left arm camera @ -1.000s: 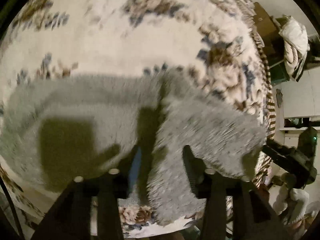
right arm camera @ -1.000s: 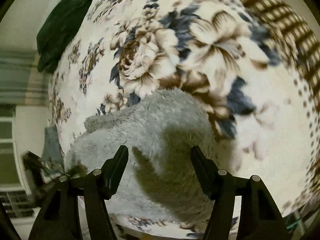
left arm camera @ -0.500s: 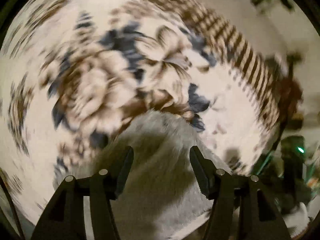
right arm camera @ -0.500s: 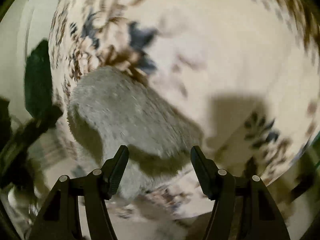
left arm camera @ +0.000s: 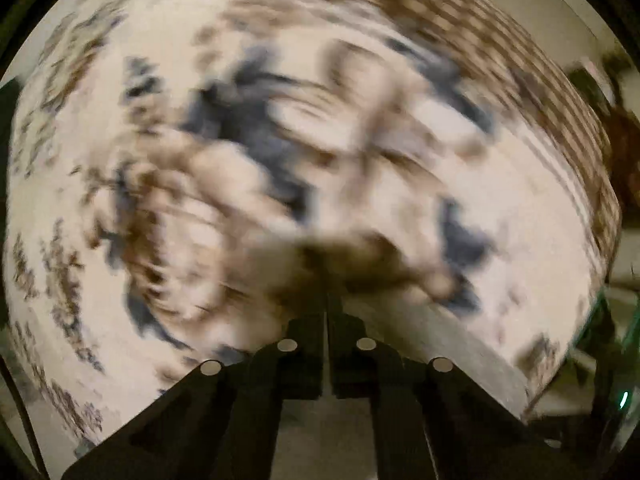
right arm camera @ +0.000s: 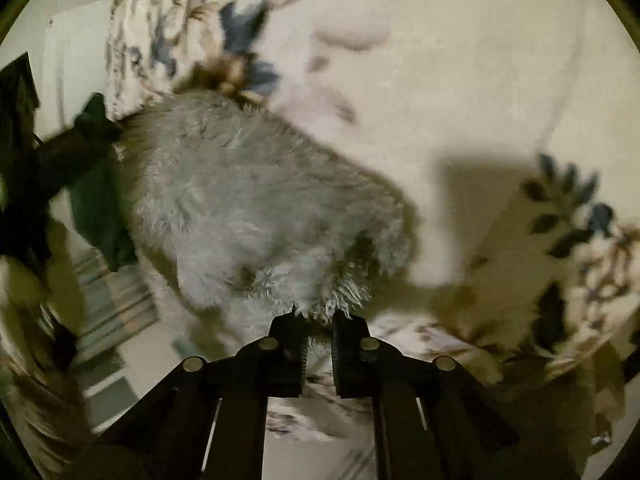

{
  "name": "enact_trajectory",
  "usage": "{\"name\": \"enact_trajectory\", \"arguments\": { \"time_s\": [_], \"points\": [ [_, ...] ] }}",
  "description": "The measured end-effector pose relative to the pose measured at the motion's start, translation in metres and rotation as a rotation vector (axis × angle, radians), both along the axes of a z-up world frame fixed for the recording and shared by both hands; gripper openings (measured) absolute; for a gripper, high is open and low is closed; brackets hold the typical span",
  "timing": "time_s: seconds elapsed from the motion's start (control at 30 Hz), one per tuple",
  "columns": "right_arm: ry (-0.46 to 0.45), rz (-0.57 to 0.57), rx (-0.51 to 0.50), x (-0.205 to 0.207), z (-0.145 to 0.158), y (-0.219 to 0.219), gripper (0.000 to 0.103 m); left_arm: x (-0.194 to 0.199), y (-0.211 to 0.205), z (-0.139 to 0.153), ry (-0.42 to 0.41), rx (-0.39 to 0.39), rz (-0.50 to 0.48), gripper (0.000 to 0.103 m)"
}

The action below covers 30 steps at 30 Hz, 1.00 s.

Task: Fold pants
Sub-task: 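Grasp the folded grey pants edge with both tools and lift it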

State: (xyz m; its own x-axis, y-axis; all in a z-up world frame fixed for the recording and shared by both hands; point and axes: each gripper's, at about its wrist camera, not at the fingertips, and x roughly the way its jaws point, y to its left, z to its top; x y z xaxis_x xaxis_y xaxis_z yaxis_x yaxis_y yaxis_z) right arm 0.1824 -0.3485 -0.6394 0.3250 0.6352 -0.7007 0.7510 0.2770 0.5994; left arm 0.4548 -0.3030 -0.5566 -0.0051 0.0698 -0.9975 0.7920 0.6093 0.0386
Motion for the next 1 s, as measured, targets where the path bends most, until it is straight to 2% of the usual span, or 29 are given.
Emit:
{"name": "enact_trajectory", "arguments": {
  "time_s": [0.07,0.13,0.17,0.2,0.27,0.33,0.43,0.47,0.5,0.57,0.6,0.67,0.7,0.8,0.87,0.93,1.0],
  "points": [
    [0.012,0.004,0.029,-0.006,-0.006,0.001,0.010,0.017,0.004,0.002,0.069,-0.020,0.053,0.002],
    [-0.021,-0.004,0.066,-0.005,-0.004,-0.004,0.013,0.025,0.006,0.016,0.122,-0.092,0.082,0.007],
    [-0.049,-0.014,0.079,-0.003,0.002,-0.009,0.017,0.025,0.007,0.020,0.166,-0.121,0.090,0.020],
    [-0.057,-0.019,0.080,-0.004,0.006,-0.013,0.020,0.024,0.008,0.025,0.206,-0.148,0.095,0.039],
    [-0.068,-0.013,0.058,-0.002,0.019,-0.023,0.024,0.017,0.006,0.030,0.259,-0.178,0.075,0.063],
    [-0.065,0.010,0.030,0.001,0.025,-0.028,0.033,0.000,-0.001,0.022,0.270,-0.127,0.008,0.064],
    [-0.040,0.041,0.025,0.010,0.023,-0.024,0.033,-0.033,-0.012,-0.003,0.253,-0.009,-0.145,0.064],
    [-0.036,0.043,0.023,0.011,0.022,-0.023,0.033,-0.045,-0.014,-0.013,0.239,0.027,-0.188,0.055],
    [-0.023,0.048,0.015,0.012,0.020,-0.021,0.033,-0.055,-0.015,-0.020,0.222,0.044,-0.216,0.023],
    [0.002,0.044,0.011,0.015,0.013,-0.018,0.029,-0.067,-0.018,-0.025,0.185,0.046,-0.235,0.018],
    [0.017,0.046,-0.005,0.015,0.011,-0.017,0.011,-0.067,-0.020,-0.022,0.174,0.025,-0.232,0.016],
    [0.036,0.060,-0.054,0.009,0.011,-0.014,0.010,-0.057,-0.022,-0.016,0.166,-0.013,-0.175,0.016],
    [0.040,0.069,-0.076,0.006,0.013,-0.012,0.009,-0.047,-0.020,-0.015,0.203,-0.039,-0.126,0.015],
    [0.050,0.068,-0.107,-0.004,0.014,-0.003,0.008,-0.023,-0.005,-0.020,0.223,-0.035,-0.062,0.015],
    [0.059,0.053,-0.091,-0.006,0.015,-0.003,0.008,-0.017,0.000,-0.025,0.264,-0.044,-0.014,0.015],
    [0.063,0.068,-0.091,-0.011,0.016,-0.004,0.008,-0.006,0.007,-0.028,0.361,-0.078,0.062,0.016],
    [0.044,0.088,-0.061,-0.008,0.016,-0.003,0.010,0.005,0.016,-0.027,0.387,-0.111,0.155,0.024]
  ]
}}
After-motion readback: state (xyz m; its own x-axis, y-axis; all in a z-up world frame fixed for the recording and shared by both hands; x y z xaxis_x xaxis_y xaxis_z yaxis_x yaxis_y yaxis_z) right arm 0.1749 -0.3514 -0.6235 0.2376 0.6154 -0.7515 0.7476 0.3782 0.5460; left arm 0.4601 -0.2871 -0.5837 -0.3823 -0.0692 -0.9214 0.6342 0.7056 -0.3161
